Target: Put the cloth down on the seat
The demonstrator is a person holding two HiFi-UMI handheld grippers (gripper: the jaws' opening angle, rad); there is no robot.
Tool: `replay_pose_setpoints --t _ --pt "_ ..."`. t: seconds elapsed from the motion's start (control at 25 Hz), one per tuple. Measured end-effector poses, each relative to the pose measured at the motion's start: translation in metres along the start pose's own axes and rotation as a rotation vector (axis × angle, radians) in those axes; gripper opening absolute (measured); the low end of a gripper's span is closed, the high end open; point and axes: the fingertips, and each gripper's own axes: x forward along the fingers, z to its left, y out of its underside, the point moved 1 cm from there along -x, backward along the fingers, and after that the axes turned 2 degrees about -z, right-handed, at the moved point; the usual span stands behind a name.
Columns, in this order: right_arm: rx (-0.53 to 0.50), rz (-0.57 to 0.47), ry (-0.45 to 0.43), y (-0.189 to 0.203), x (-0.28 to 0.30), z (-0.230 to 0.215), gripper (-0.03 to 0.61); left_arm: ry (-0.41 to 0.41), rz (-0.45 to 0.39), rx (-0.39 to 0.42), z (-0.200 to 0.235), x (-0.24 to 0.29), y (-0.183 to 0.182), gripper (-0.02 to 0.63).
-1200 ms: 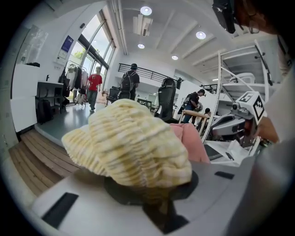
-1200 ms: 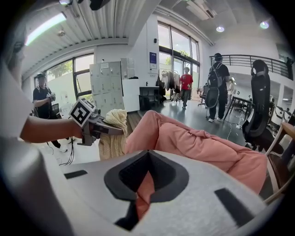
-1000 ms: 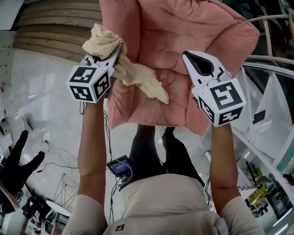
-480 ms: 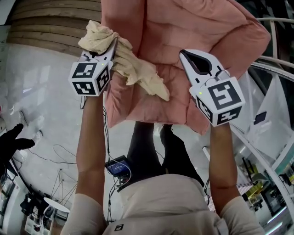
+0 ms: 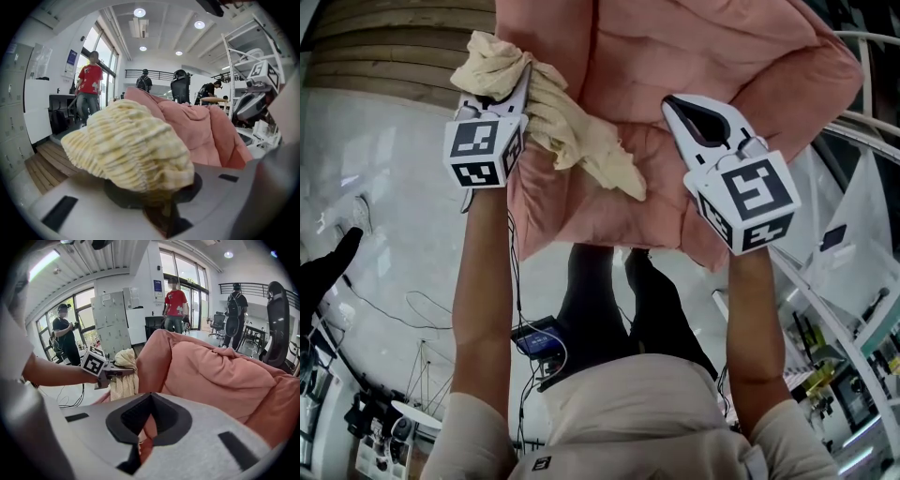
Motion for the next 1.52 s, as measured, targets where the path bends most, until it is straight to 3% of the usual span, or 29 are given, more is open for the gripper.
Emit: replay_pose_setpoints --t 0.28,0.48,0.68,0.88,1.12,1.36,1.52 --pt "0.0 0.009 -0.016 0.001 0.004 0.004 -0.008 -0.022 -0.105 0.06 0.0 -0.002 0.002 0.081" --pt "-0.011 0.003 -0.024 -0.004 -0.001 0.007 -0.008 -0.031 -0.09 0.058 0.001 -0.009 0.002 0.196" --pt "-0.022 -0.001 -0.026 -0.008 -0.009 0.009 -0.008 -0.03 -0.014 0.094 -0.004 -0.019 0.01 0.282" --pt "-0.036 -0.016 -0.022 -0.011 -0.024 0.008 -0.008 -0.052 0.14 0.084 -0.004 -0.039 0.025 0.313" --pt "-0.053 -0.034 -0.026 -0.027 -0.05 0.012 -0.008 -0.097 0.245 0.089 -0.006 -0.082 0.016 0.336" --pt "-0.076 -0.082 -0.028 -0.048 -0.075 0.015 -0.008 -0.13 0.15 0.216 -0.013 -0.116 -0.032 0.336" --pt "-0.09 -0.118 -0.031 -0.066 -0.1 0.02 -0.008 -0.133 0.051 0.275 -0.034 -0.146 -0.091 0.336"
